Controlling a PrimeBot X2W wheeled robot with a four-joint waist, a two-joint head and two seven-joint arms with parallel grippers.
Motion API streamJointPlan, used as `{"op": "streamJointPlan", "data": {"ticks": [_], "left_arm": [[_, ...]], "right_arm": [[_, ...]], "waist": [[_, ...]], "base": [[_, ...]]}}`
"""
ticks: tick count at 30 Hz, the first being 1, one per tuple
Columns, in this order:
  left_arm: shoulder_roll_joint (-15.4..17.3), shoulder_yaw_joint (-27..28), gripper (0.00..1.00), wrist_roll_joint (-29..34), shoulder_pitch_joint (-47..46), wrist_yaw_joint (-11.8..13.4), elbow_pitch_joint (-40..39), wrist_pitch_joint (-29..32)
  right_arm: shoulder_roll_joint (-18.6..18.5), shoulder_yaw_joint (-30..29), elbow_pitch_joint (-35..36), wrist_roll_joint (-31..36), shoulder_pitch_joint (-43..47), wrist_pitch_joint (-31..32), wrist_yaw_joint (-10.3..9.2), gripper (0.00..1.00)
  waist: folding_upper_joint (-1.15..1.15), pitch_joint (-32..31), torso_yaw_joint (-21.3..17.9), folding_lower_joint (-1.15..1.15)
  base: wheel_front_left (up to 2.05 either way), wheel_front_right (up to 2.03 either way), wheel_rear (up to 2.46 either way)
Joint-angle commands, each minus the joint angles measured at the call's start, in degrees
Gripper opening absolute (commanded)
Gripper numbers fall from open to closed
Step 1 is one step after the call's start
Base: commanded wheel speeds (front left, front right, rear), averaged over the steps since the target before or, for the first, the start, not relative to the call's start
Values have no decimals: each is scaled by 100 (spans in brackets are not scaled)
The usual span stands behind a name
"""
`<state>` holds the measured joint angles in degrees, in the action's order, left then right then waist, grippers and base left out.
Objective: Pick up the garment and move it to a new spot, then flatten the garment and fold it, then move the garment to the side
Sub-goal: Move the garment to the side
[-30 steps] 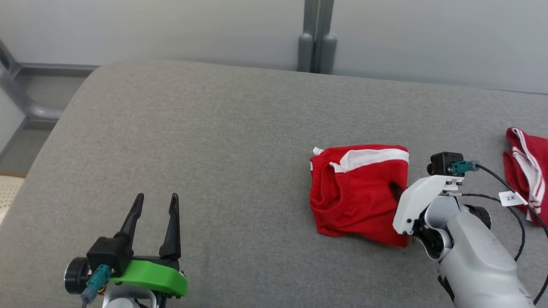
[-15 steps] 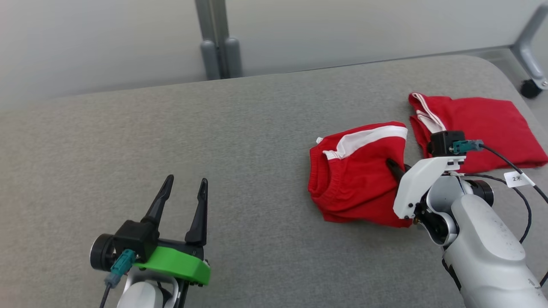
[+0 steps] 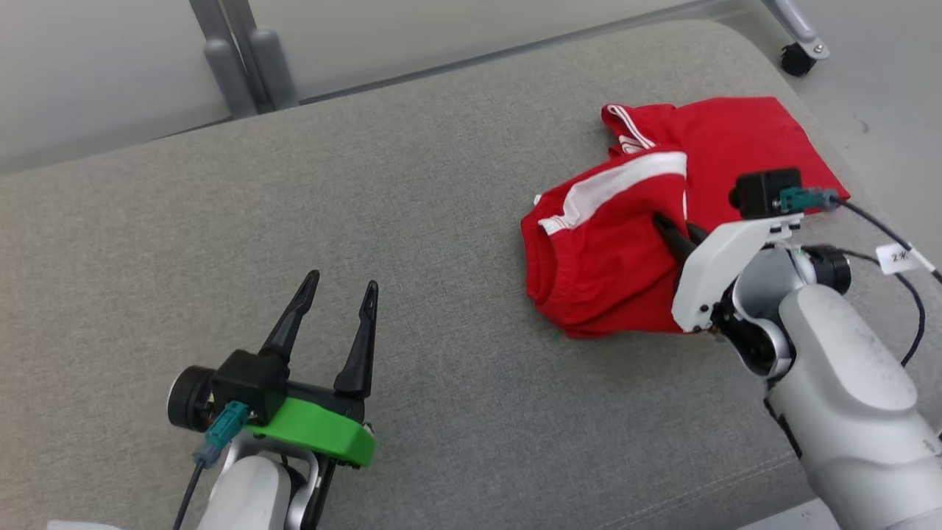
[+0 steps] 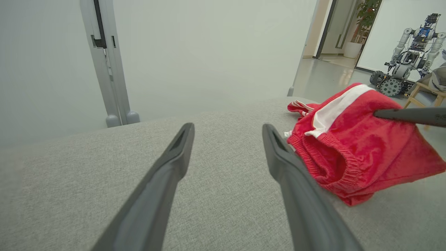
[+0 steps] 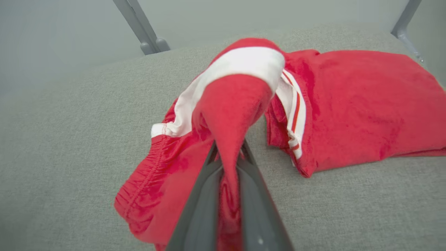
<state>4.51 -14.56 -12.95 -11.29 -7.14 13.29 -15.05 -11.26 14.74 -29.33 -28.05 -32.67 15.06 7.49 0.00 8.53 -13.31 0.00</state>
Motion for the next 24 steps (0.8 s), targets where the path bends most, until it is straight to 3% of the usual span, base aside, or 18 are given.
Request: {"op": "streamJointPlan", "data": {"ticks": [1, 8, 17, 24], "left_arm": [[85, -17, 100, 76, -141, -29, 16, -13], [286, -238, 100, 92, -551, -31, 30, 100], [454, -327, 100, 37, -805, -36, 7, 145], [476, -412, 100, 9, -967, -37, 25, 162]], "right_arm": [[-133, 115, 105, 16, -220, 21, 0, 0], [-1145, 827, 234, -208, -1223, 173, -1, 0], [-2400, 1007, -142, -489, -1936, 141, -3, 0], [-2649, 956, -895, -497, -2088, -89, -4, 0]], "waist": [[0, 331, -93, 0], [0, 1110, 185, 0], [0, 1658, 420, 0], [0, 1920, 575, 0]], "base": [[0, 0, 0], [0, 0, 0], [0, 0, 0], [0, 0, 0]]}}
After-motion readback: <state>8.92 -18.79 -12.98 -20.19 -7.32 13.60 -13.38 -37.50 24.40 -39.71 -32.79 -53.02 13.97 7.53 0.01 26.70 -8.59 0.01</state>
